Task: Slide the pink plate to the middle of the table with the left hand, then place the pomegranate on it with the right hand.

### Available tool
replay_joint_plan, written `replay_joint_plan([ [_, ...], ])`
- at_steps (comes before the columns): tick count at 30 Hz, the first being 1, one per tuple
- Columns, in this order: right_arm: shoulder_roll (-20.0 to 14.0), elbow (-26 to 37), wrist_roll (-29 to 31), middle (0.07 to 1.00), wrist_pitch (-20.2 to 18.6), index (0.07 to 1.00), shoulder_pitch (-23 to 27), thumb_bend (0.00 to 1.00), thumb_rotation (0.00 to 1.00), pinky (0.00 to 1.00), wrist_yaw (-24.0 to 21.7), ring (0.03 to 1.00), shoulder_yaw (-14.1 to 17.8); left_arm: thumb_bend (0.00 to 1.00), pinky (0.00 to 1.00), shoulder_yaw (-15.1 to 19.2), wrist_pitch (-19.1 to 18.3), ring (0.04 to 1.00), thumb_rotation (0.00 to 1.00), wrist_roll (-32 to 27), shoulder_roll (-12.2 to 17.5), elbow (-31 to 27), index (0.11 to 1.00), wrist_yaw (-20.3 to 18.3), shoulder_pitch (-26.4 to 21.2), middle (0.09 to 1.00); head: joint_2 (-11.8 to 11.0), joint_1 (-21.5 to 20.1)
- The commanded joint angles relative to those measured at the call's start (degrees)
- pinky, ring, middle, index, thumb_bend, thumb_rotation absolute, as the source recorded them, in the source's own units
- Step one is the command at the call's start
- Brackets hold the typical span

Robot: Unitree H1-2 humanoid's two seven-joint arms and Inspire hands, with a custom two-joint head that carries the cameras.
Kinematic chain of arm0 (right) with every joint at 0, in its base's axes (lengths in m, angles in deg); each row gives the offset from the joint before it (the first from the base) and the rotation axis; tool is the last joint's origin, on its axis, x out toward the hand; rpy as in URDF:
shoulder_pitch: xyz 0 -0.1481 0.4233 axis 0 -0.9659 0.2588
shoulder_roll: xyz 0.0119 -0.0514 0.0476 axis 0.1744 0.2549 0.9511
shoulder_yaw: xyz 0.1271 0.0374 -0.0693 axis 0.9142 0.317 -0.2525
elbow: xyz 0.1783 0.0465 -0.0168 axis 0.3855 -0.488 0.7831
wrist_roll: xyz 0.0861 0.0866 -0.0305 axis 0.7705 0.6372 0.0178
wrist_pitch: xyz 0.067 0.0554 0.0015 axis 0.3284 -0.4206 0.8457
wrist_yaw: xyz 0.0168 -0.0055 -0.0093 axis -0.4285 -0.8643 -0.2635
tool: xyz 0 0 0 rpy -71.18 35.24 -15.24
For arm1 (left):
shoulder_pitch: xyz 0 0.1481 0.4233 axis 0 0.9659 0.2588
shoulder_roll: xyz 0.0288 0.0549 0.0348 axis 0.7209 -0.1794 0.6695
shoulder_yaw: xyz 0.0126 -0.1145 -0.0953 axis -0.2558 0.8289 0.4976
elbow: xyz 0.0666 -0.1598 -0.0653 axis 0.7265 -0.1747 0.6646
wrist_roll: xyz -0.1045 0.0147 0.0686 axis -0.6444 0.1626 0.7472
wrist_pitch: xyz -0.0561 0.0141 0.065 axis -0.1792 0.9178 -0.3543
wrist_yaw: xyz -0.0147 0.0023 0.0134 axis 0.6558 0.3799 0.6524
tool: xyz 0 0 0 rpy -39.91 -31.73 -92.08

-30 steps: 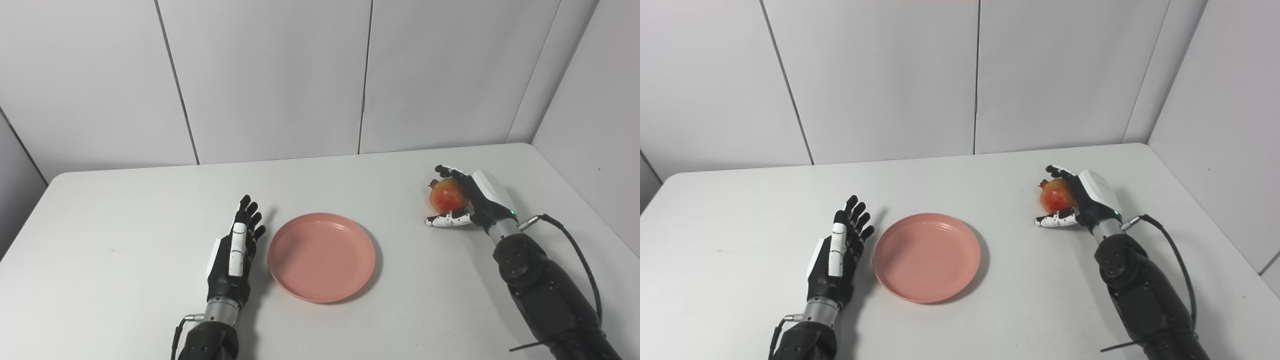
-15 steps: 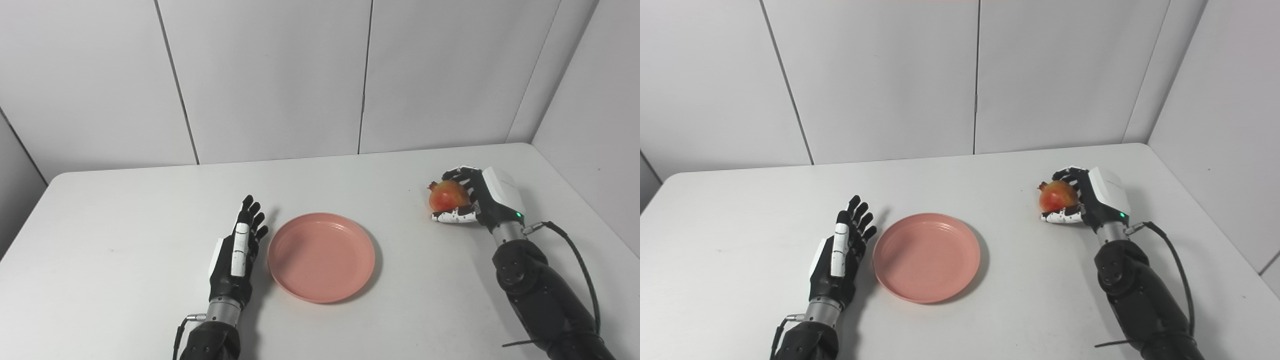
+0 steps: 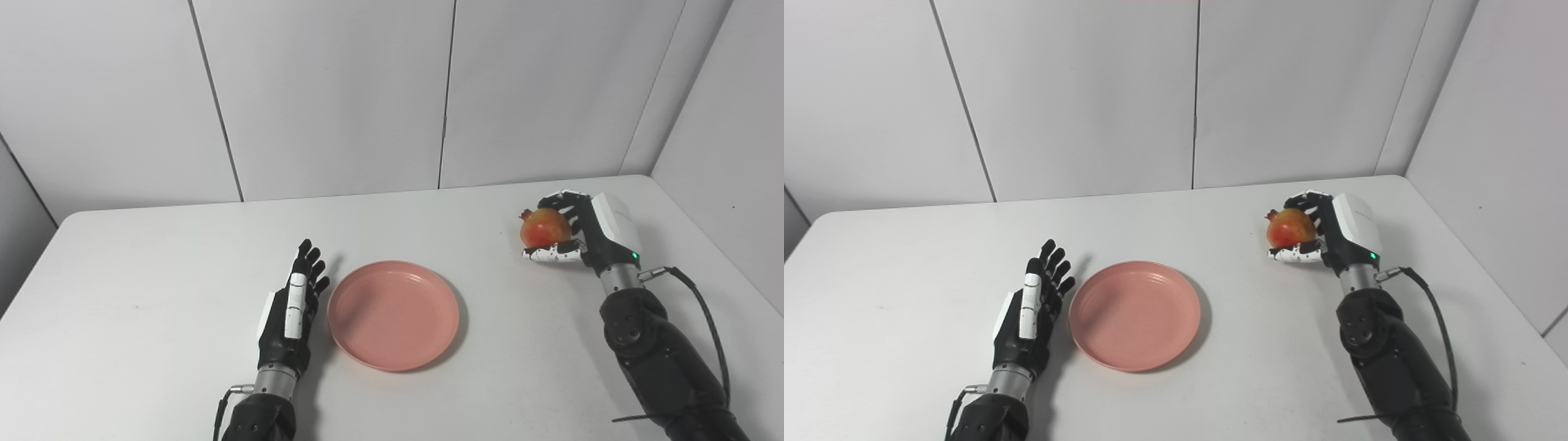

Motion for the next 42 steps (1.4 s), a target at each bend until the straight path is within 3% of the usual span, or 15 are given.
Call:
replay_joint_plan([
  [1,-0.2,3.2,0.6,0.460,3.5,0.525,2.2,0.52,0.00,0.40,0.9,0.473,0.5,0.68,0.96,-0.1,1.1,0.990,1.00,-0.6,-0.6,-1.6,0.995,-0.9,-1.6,1.000,0.0,0.0],
  [8,2.6,10.0,2.3,0.458,3.4,0.528,1.2,0.52,0.00,0.39,-1.4,0.452,0.3,0.68,0.96,0.5,1.9,0.988,0.97,-1.5,-0.8,-1.1,0.985,-0.8,-1.8,1.000,0.2,0.2],
  [11,4.1,14.0,2.3,0.455,1.7,0.529,0.7,0.52,0.00,0.37,-2.8,0.440,-0.3,0.67,0.97,0.4,2.0,0.992,0.98,-1.4,-0.6,-1.2,0.991,-0.9,-1.8,1.000,0.4,0.3],
  [15,6.2,18.5,1.7,0.443,0.1,0.540,0.1,0.52,0.00,0.29,-4.8,0.371,-1.2,0.67,0.94,0.9,2.3,0.975,0.94,-1.2,-0.8,-1.3,0.973,-0.1,-1.8,0.996,0.5,0.0],
  [17,7.5,20.3,2.2,0.448,-0.1,0.533,-0.4,0.52,0.00,0.33,-6.4,0.414,-1.8,0.67,0.94,1.2,2.2,0.975,0.96,-1.1,-0.9,-1.4,0.972,0.3,-1.8,0.998,0.5,0.0],
  [21,10.0,22.2,3.4,0.429,0.9,0.537,-1.6,0.52,0.00,0.30,-8.7,0.371,-3.1,0.65,0.91,1.9,2.4,0.955,0.93,-0.5,-1.5,-1.4,0.944,1.5,-1.8,0.969,0.8,0.4],
  [23,11.3,23.3,3.1,0.452,0.5,0.530,-2.2,0.52,0.00,0.36,-9.5,0.436,-4.0,0.67,0.90,1.8,2.3,0.952,0.94,0.0,-1.4,-1.6,0.944,1.7,-1.8,0.968,0.9,0.3],
  [27,13.5,23.8,2.2,0.454,1.6,0.526,-2.8,0.52,0.00,0.37,-9.8,0.436,-5.2,0.68,0.90,1.9,2.1,0.952,0.94,0.0,-1.3,-1.9,0.942,1.6,-1.7,0.966,1.1,0.1],
  [30,15.2,24.3,1.9,0.468,0.9,0.498,-3.3,0.52,0.00,0.25,-10.5,0.315,-6.2,0.68,0.92,1.9,2.2,0.954,0.94,0.2,-1.3,-1.8,0.944,1.7,-1.8,0.970,1.2,0.4],
  [34,16.3,23.5,0.3,0.470,2.1,0.509,-3.4,0.52,0.00,0.37,-10.9,0.443,-8.1,0.68,0.93,1.6,1.9,0.959,0.96,1.1,-1.1,-1.9,0.946,1.8,-1.7,0.971,1.2,0.4],
  [42,17.4,19.9,-1.4,0.463,4.1,0.515,-3.4,0.52,0.00,0.35,-10.5,0.432,-10.7,0.69,0.93,1.8,2.4,0.955,0.95,1.0,-1.4,-1.8,0.943,1.7,-1.8,0.968,1.3,0.7],
])
